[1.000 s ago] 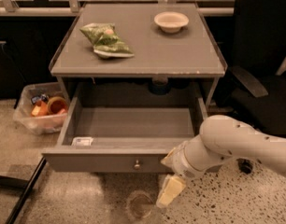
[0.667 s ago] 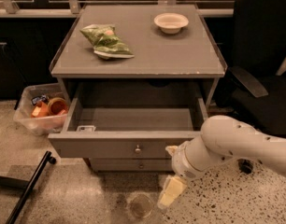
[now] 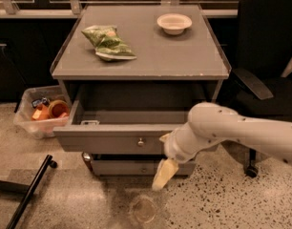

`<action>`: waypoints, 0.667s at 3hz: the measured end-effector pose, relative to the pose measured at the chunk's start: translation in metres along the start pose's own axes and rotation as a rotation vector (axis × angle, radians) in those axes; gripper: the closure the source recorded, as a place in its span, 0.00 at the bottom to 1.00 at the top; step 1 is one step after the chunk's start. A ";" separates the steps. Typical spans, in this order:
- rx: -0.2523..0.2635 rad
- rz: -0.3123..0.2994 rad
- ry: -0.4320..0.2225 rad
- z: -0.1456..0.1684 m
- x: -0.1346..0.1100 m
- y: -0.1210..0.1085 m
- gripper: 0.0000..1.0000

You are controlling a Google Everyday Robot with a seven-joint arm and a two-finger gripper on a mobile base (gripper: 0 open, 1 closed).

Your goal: Close top drawer

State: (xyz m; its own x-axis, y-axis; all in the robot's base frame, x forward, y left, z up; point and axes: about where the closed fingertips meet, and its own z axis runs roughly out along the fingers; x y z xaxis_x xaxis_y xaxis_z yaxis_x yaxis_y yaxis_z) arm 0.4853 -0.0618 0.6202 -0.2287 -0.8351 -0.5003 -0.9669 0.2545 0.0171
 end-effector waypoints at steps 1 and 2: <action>0.022 -0.022 0.010 0.018 -0.016 -0.042 0.00; 0.033 -0.027 0.015 0.025 -0.021 -0.058 0.00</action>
Offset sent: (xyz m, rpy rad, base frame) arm 0.1557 0.0314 -0.0267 -0.0659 -0.0915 -0.0020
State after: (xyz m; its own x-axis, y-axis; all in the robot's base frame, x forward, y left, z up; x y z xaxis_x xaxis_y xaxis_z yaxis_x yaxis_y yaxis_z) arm 0.5488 -0.0466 0.6084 -0.2045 -0.8491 -0.4870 -0.9685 0.2478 -0.0252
